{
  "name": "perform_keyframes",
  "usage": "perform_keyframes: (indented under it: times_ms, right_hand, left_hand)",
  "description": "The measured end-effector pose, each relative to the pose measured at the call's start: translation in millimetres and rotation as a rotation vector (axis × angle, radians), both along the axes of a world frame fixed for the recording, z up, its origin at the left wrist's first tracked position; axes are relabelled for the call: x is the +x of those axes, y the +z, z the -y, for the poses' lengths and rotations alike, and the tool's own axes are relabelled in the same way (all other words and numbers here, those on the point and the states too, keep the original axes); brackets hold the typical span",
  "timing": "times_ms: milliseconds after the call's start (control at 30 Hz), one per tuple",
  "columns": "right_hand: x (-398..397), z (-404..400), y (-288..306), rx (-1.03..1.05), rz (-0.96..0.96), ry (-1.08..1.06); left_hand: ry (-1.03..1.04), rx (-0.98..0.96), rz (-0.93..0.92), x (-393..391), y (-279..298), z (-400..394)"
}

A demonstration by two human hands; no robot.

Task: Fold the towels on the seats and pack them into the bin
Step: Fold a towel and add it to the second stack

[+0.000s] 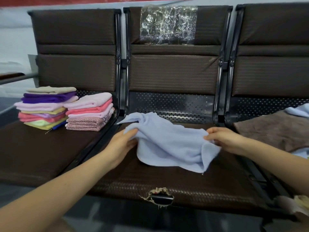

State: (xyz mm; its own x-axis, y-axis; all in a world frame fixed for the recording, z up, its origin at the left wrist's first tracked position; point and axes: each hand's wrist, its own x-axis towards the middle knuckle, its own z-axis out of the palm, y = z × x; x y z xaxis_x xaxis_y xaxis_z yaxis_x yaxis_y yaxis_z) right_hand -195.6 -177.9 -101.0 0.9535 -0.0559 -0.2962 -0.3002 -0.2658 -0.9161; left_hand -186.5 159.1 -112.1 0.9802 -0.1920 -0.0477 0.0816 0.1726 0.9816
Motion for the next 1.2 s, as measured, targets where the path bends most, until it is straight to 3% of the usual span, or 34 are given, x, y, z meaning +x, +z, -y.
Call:
perform_keyframes:
  times_ms: [100, 200, 367, 533, 600, 767, 867, 967, 1067, 1200]
  right_hand:
    - [-8.0, 1.2, 20.3, 0.175, 0.054, -0.045]
    - [-21.0, 2.5, 37.7, 0.166, 0.139, -0.056]
    - [-44.8, 0.4, 60.7, 0.193, 0.237, -0.065]
    - [-53.7, 5.9, 75.9, 0.271, 0.059, -0.007]
    - [-49.2, 7.8, 64.2, 0.171, -0.012, 0.010]
    - [-30.2, 2.4, 14.5, -0.457, -0.126, 0.058]
    - [-6.8, -10.4, 1.7, -0.657, -0.238, 0.175]
    - [28.2, -20.6, -4.3, -0.831, -0.186, 0.182]
    - [60.4, -30.5, -10.6, -0.982, -0.078, 0.125]
    - [110.8, -56.2, -25.1, -1.090, 0.092, 0.177]
  left_hand:
    - [0.088, -0.097, -0.028, -0.4, 19.7, -2.5]
    - [0.210, 0.022, -0.018, -4.2, 33.9, -8.3]
    - [0.174, 0.140, -0.010, -29.2, 48.1, -14.0]
    - [0.104, 0.094, -0.087, -47.9, 53.1, -32.6]
    - [0.105, 0.205, -0.135, -49.1, 41.3, -36.4]
    - [-0.034, 0.863, -0.192, -38.7, -0.1, -25.0]
    - [-0.159, 1.159, -0.165, -11.5, -9.4, -12.0]
    - [-0.158, 1.266, -0.152, 18.5, -2.6, 3.4]
    - [-0.076, 1.389, 0.013, 53.0, -4.6, 10.0]
    - [0.069, 1.295, -0.014, 114.2, -25.2, 4.6]
